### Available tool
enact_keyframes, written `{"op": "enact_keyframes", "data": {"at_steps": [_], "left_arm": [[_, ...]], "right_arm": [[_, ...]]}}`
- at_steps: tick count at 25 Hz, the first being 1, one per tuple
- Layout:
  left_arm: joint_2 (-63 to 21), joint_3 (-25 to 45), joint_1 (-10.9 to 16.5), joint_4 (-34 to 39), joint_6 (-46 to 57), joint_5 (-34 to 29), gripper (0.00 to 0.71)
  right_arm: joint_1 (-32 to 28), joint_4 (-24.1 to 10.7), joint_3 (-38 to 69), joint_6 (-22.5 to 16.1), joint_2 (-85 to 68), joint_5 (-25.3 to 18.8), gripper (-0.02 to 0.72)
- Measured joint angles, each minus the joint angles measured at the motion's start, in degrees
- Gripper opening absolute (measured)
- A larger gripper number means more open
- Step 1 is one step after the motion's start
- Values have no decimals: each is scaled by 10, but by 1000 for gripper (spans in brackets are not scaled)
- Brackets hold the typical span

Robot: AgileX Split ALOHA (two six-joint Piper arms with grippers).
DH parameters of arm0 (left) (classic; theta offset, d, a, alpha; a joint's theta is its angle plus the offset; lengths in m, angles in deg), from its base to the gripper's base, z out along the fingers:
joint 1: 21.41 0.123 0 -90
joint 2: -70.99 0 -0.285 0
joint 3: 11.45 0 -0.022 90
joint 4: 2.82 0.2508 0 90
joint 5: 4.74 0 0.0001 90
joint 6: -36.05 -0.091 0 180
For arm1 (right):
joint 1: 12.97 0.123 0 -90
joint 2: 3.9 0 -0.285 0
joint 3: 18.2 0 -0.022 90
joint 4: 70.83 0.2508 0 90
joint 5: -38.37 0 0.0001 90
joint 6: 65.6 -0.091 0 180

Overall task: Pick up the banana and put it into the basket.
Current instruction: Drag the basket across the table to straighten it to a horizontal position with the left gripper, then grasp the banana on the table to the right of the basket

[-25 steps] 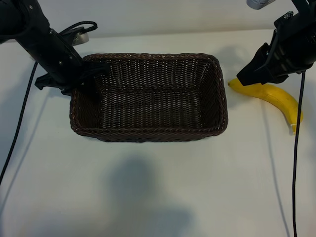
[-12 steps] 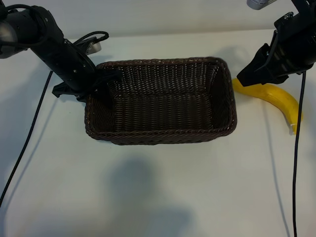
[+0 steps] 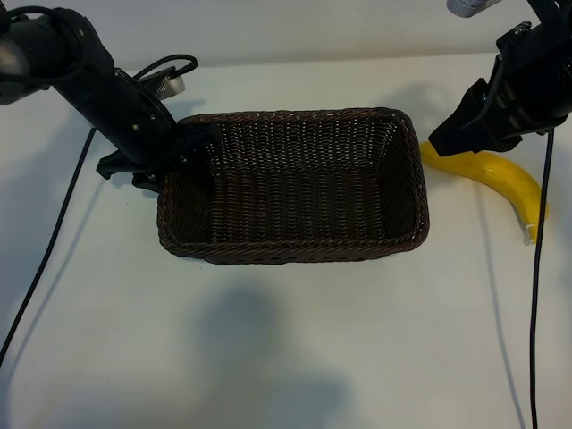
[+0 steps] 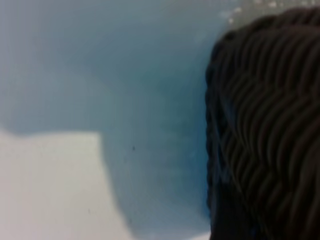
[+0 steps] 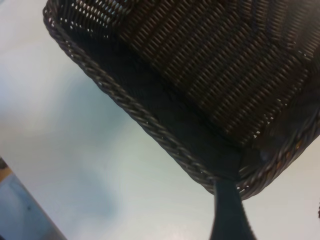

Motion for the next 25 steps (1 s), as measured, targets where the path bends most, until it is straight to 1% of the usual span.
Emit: {"op": "enact_keyframes", "data": {"at_steps": [3,7,11,17,21,25], "left_arm": [[-24,0,0,20,1,-17,461],[-65,-2,1,50,12,-57,461],[-97,-2,7,63,19,-98,461],[-162,-2,9,68,19,-108,462],[-186,18,15,29,-6,-97,463],[-198,57,15,-79,-85,-70,463]], "right_arm": [[0,0,0,0,0,0,435],[0,0,0,0,0,0,435],[0,0,0,0,0,0,435],[0,0,0,0,0,0,435],[0,0,0,-2,0,0,435],[0,0,0,-2,0,0,435]]}}
